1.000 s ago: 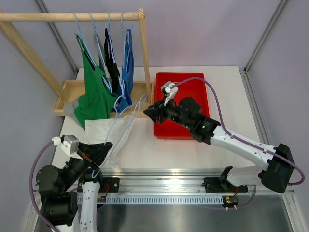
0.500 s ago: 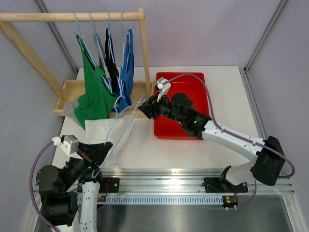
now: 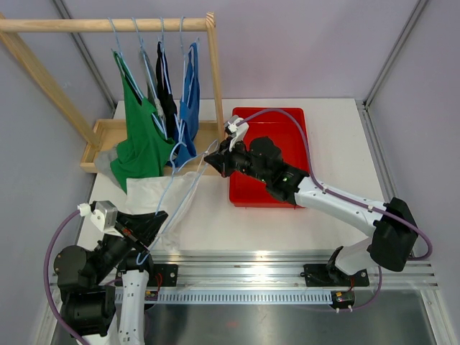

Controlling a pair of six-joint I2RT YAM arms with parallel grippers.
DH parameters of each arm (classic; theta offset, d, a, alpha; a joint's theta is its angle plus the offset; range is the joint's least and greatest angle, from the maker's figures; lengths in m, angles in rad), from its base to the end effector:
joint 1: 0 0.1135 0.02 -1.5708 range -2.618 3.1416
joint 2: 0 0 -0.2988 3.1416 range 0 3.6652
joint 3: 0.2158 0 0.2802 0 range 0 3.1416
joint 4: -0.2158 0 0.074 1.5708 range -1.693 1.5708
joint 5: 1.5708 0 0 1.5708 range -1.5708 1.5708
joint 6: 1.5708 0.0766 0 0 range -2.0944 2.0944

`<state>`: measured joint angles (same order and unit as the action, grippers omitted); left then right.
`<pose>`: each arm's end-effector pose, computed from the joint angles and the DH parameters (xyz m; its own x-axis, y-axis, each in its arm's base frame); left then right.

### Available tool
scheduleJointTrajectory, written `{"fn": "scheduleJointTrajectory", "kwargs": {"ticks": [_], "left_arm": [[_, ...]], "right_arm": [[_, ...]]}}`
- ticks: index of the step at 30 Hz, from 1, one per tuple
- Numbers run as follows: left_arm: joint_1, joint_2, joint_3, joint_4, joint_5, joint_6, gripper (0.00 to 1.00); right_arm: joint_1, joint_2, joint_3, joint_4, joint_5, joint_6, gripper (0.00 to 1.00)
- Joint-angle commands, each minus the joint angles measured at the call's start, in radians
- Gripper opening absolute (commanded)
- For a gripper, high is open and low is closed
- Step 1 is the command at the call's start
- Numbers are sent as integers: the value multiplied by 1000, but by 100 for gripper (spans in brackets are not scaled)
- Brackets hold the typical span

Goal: Remove the tank top from the hanger

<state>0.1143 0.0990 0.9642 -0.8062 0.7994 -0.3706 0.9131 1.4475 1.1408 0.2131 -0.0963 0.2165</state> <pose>-0.0120 -0.0567 0.3978 -0.1741 -0.2741 -0.9458 0.6099 0.7241 -0.3221 0.2460 0.3305 0.3706 -0.2376 0.0422 -0.9704 -0.8142 0.5362 0.2227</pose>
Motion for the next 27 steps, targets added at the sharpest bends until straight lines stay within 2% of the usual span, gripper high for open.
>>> {"fn": "scheduleJointTrajectory", "kwargs": {"ticks": [1,27], "left_arm": [[1,-10,-2,53,-5,-14,0],[-5,-13,-5,-17,-75,55,0]], "right_arm": [[9,5,53,40,7,-14,0],[9,-16,129,-135,227,-88,0]]}}
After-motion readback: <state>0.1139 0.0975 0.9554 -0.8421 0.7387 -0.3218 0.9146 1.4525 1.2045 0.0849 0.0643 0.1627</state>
